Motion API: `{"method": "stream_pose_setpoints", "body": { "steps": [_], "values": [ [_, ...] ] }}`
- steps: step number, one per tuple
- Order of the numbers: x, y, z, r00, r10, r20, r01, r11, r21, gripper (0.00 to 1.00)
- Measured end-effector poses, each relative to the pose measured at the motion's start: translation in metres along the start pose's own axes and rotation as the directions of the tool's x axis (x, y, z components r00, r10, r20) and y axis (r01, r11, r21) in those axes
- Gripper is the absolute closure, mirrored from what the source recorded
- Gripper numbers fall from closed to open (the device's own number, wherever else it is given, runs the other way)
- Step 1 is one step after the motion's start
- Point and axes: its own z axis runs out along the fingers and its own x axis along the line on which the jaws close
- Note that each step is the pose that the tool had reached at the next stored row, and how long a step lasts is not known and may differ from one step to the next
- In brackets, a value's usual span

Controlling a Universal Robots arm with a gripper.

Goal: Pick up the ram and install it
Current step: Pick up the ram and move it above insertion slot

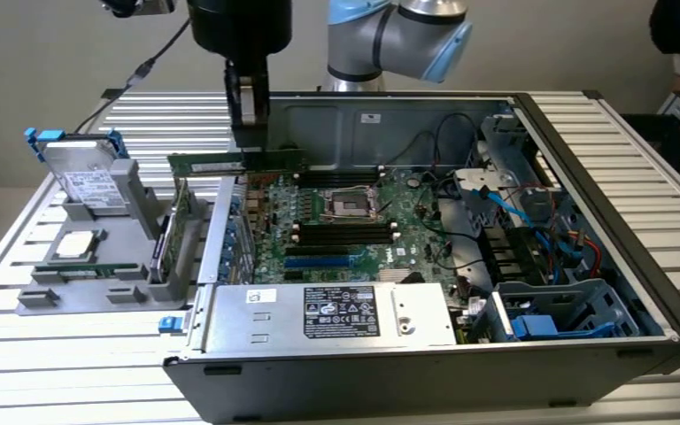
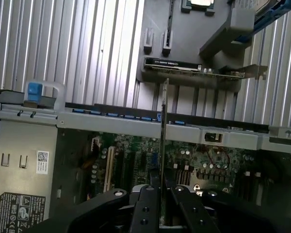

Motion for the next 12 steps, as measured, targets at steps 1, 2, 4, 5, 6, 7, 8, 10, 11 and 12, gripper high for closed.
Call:
{"method": "stream_pose_setpoints", "body": {
  "steps": [1, 2, 4, 5, 6, 7, 8, 10, 11, 12],
  "values": [
    [0.001, -0.0045, -0.0003, 1.0, 0.0, 0.0016, 0.0, 1.0, 0.0001, 0.87],
    [0.001, -0.0091, -0.0006, 1.0, 0.0, 0.0033, 0.0, 1.0, 0.0003, 0.87],
    [0.002, -0.018, -0.0011, 1.0, 0.0, 0.0073, 0.0, 1.0, 0.0007, 0.87],
    [0.002, -0.0223, -0.0013, 1.0, -0.001, 0.0098, 0.001, 1.0, 0.001, 0.87],
    [0.003, -0.027, -0.0016, 0.9999, -0.001, 0.0127, 0.001, 1.0, 0.0012, 0.87],
    [0.003, -0.0314, -0.0019, 0.9999, -0.001, 0.0155, 0.001, 1.0, 0.0015, 0.87],
    [0.004, -0.0359, -0.0021, 0.9998, -0.001, 0.0184, 0.001, 1.0, 0.0018, 0.87],
    [0.005, -0.045, -0.0027, 0.9997, -0.001, 0.0243, 0.001, 1.0, 0.0024, 0.87],
    [0.005, -0.0494, -0.003, 0.9996, -0.002, 0.0269, 0.002, 1.0, 0.0026, 0.87],
    [0.006, -0.0541, -0.0032, 0.9996, -0.002, 0.0296, 0.002, 1.0, 0.0028, 0.87]
  ]
}}
